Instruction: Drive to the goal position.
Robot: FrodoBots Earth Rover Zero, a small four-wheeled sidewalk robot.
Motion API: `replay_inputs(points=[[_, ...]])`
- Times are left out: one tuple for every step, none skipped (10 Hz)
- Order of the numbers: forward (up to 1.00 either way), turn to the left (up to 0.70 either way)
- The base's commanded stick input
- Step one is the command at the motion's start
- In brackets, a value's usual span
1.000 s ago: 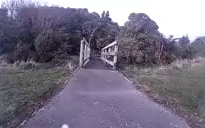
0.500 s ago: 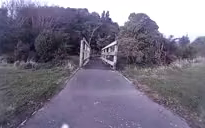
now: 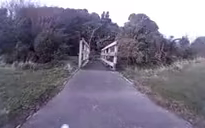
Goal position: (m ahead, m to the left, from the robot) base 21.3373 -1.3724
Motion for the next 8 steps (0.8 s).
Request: replay_inputs(points=[[0.7, -0.24], [0.7, -0.28], [0.7, 0.0], [0.7, 0.0], [0.7, 0.0], [0.7, 0.0], [0.7, 0.0], [0.7, 0.0]])
